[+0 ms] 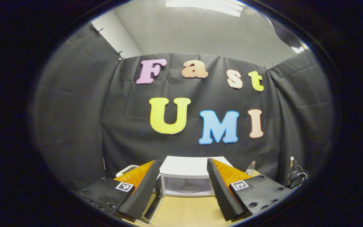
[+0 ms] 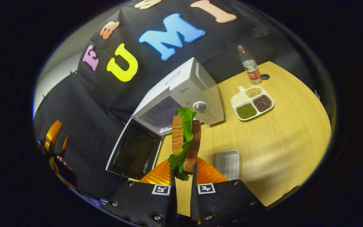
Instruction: Open the microwave oven with the left hand, put the food in, and close the microwave oven.
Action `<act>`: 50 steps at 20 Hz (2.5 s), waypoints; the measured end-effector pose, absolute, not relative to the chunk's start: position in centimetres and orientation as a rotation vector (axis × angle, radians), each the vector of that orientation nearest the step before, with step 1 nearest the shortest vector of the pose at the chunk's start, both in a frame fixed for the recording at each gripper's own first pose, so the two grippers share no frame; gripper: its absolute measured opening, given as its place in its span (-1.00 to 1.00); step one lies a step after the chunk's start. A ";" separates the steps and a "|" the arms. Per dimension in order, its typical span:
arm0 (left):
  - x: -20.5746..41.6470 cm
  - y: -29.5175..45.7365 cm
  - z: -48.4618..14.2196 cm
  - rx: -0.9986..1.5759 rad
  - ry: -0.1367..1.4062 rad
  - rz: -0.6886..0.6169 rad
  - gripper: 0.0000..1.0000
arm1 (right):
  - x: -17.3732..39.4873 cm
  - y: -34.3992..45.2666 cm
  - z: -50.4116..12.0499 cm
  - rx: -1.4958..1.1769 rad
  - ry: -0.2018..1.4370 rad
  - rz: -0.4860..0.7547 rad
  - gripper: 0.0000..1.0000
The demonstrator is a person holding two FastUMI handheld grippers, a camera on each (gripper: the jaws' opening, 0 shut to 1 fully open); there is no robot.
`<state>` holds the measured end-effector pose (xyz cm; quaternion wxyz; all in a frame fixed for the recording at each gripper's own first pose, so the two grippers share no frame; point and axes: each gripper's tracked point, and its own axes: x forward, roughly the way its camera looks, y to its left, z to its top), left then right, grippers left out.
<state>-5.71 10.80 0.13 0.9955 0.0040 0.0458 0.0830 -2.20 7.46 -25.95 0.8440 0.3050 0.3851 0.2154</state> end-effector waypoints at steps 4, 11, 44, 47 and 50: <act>-4.9 12.7 1.9 -0.028 0.073 0.147 0.96 | -0.1 12.7 -22.8 0.835 0.755 0.488 -0.66; -5.9 19.8 2.1 -0.050 0.054 0.128 0.94 | 5.2 20.5 -24.5 1.079 0.742 0.385 -0.67; -7.6 35.3 -2.6 -0.050 0.187 0.256 0.94 | 27.5 31.3 -41.4 1.598 0.481 -0.360 -0.63; -7.8 35.3 -3.2 -0.043 0.199 0.254 0.93 | 27.3 31.4 -41.5 1.608 0.496 -0.364 -0.55; -7.8 34.9 -3.5 -0.063 0.196 0.241 0.94 | 26.8 31.4 -41.6 1.612 0.552 -0.350 -0.37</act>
